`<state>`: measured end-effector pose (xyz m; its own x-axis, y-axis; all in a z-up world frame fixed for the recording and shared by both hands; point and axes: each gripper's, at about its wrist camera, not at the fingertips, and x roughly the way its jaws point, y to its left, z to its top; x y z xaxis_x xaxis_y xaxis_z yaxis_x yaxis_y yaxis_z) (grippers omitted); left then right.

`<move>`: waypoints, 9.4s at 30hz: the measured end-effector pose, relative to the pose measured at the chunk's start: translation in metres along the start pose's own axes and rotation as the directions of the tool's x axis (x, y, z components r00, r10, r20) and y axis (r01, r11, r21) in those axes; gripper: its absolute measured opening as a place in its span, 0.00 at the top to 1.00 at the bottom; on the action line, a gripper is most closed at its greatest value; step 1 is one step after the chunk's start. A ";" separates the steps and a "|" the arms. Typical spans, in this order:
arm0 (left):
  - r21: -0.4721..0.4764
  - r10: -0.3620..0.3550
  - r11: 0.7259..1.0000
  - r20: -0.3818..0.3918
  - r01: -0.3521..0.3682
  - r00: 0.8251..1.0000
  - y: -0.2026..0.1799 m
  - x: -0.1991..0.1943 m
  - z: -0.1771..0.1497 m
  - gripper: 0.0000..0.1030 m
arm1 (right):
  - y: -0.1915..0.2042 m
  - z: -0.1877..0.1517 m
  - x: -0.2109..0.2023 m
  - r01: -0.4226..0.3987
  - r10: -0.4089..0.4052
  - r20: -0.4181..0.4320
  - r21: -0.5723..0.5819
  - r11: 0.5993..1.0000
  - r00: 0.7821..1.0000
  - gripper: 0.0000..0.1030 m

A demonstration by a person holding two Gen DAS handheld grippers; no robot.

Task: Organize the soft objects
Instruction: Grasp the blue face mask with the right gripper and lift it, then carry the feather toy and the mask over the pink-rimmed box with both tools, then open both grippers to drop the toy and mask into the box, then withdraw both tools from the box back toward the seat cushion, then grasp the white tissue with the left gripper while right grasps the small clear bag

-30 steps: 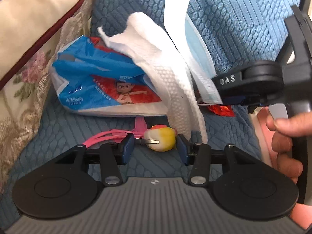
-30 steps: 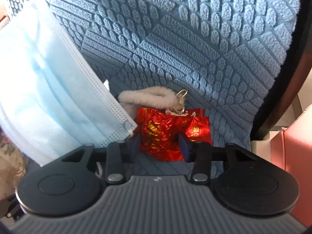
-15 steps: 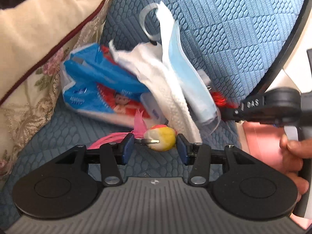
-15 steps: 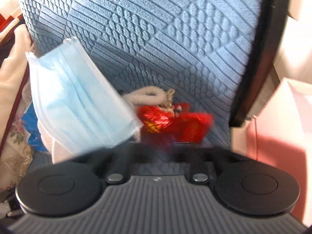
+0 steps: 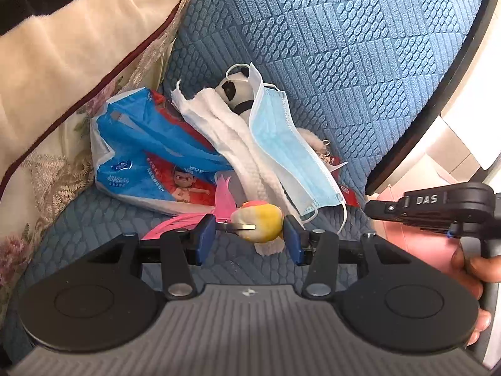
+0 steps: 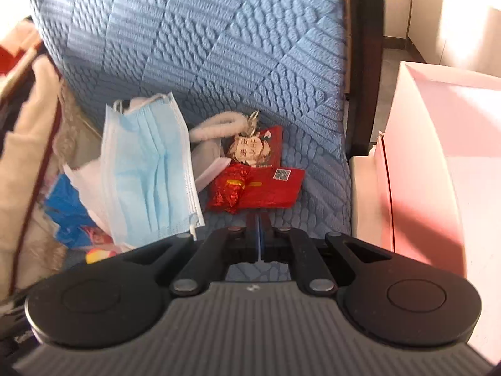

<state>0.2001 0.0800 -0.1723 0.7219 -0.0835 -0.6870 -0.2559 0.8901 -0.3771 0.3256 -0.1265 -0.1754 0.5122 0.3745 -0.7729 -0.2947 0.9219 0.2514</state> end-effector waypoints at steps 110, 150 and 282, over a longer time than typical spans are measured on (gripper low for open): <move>0.192 -0.152 0.962 -0.208 0.193 0.966 -0.304 -0.024 -0.053 0.48 | -0.192 -0.035 -0.223 0.232 -0.208 0.226 -0.084 0.969 0.952 0.96; 0.380 -0.241 0.905 0.085 0.192 0.967 -0.294 -0.177 -0.001 0.29 | -0.129 -0.027 -0.312 0.082 -0.060 0.401 -0.037 0.996 0.914 0.46; 0.187 -0.016 0.982 -0.032 0.022 0.999 -0.024 0.018 0.011 0.93 | 0.032 0.016 0.000 -0.147 0.164 0.138 -0.129 0.981 0.977 0.97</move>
<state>0.2265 0.0615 -0.1690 0.7048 -0.1125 -0.7004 -0.1153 0.9560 -0.2696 0.3287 -0.0954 -0.1579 0.5629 0.5311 -0.6333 -0.4685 0.8363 0.2849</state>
